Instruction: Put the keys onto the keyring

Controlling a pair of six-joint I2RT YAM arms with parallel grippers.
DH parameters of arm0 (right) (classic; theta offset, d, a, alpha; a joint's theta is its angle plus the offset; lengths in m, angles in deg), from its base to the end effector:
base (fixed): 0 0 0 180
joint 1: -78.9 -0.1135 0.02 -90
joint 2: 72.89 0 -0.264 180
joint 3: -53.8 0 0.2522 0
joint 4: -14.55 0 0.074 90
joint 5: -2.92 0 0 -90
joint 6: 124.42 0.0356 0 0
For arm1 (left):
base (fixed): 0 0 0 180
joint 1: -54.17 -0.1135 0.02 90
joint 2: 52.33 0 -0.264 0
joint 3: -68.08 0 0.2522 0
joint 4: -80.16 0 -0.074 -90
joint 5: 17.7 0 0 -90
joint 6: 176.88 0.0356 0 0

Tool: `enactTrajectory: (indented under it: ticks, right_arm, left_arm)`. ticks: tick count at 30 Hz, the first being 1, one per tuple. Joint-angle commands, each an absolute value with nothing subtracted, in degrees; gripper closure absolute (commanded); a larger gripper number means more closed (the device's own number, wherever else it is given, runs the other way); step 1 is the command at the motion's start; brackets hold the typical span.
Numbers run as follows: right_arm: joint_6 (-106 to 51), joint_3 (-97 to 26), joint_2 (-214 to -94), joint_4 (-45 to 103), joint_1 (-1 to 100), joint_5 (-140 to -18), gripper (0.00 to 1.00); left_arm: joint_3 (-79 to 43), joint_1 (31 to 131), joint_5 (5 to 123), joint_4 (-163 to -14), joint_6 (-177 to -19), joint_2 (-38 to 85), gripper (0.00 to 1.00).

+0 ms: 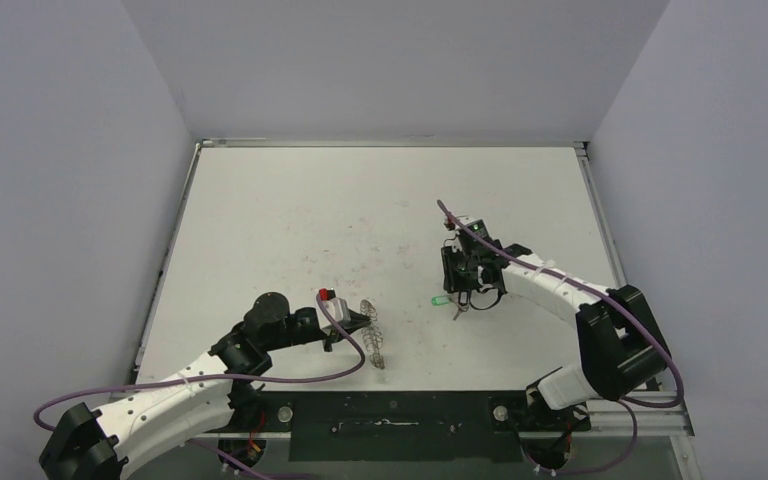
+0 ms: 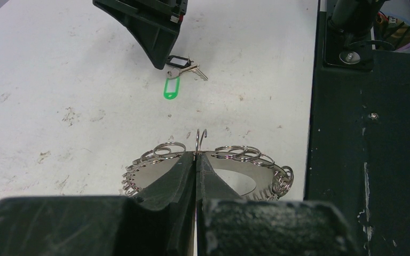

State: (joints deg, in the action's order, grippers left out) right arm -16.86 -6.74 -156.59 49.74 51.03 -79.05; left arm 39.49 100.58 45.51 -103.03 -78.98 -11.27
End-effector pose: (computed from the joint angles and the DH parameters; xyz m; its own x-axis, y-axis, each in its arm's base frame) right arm 0.2454 0.1354 0.1837 -0.8767 -0.1256 -0.4644 -0.2761 0.9219 0.2717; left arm 0.1067 -0.1353 0.2154 0.0209 0.1560 -0.9875 0.9595 0.2745 0.0637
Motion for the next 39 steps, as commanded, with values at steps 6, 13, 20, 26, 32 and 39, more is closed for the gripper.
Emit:
enactTrajectory:
  ticks: [6, 13, 20, 26, 32, 39]
  right_arm:
    - [-18.1, -9.9, -159.6, 53.6, 48.3, -82.3, 0.72]
    - [-17.1, -10.7, -161.1, 54.2, 46.4, -85.9, 0.87]
    - [-16.7, -11.2, -160.6, 54.7, 45.2, -89.4, 1.00]
    - [-18.0, -12.0, -156.9, 56.3, 44.4, -89.1, 1.00]
    - [-20.4, -12.2, -150.4, 56.2, 43.8, -81.5, 1.00]
    - [-26.4, -13.8, -149.4, 57.3, 39.9, -69.1, 1.00]
  left_arm:
    - [38.9, 100.9, 46.0, -107.5, -79.3, -11.5, 1.00]
    - [38.8, 100.9, 45.8, -107.4, -79.3, -11.9, 1.00]
    - [38.9, 100.9, 46.0, -106.8, -79.3, -12.8, 1.00]
    - [39.0, 100.8, 46.2, -106.8, -79.3, -12.6, 1.00]
    - [39.0, 100.8, 46.3, -107.2, -79.5, -12.5, 1.00]
    - [39.2, 100.8, 46.9, -107.9, -80.9, -12.4, 1.00]
